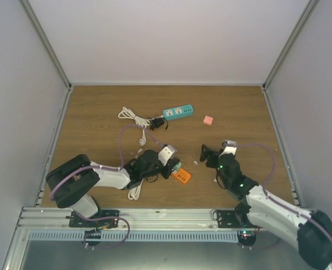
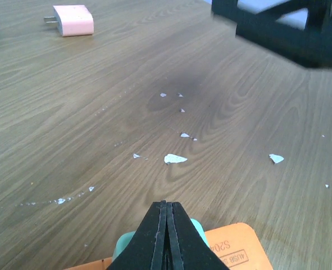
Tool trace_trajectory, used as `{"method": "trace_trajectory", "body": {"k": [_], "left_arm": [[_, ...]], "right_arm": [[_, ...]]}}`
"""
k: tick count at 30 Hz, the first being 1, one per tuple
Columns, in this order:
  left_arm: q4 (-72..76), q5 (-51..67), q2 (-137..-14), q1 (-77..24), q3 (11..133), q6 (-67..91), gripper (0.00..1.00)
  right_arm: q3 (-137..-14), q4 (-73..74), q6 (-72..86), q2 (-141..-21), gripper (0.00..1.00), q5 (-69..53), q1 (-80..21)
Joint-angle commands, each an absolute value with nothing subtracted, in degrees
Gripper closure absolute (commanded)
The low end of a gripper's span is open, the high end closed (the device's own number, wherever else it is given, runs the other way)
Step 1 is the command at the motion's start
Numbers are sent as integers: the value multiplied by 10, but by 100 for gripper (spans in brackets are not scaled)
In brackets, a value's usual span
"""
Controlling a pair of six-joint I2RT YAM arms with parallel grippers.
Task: Insert the plug
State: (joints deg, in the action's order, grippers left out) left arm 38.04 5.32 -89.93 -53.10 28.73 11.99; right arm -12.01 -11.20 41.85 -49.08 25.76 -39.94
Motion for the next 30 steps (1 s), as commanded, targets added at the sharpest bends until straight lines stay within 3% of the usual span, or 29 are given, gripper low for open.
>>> {"method": "trace_trajectory", "body": {"k": [1,11,20,25,30], "left_arm": [[351,46,-873,-534,295,98,100],[417,33,-780,-546,238,72,100],[422,34,-776,-553,262,54,100],[432,32,-810,-554,269,56,100],[476,47,-943,-562,254,95,100]], "right_arm": [[-121,-77,371,-422,1,180,-311],[-124,-59,361,-404,0,164,-294],[-117,-76,362,-411,0,158,-294],[-115,-77,362,-411,0,156,-294],[-114,-77,360,-410,0,155,-294]]}}
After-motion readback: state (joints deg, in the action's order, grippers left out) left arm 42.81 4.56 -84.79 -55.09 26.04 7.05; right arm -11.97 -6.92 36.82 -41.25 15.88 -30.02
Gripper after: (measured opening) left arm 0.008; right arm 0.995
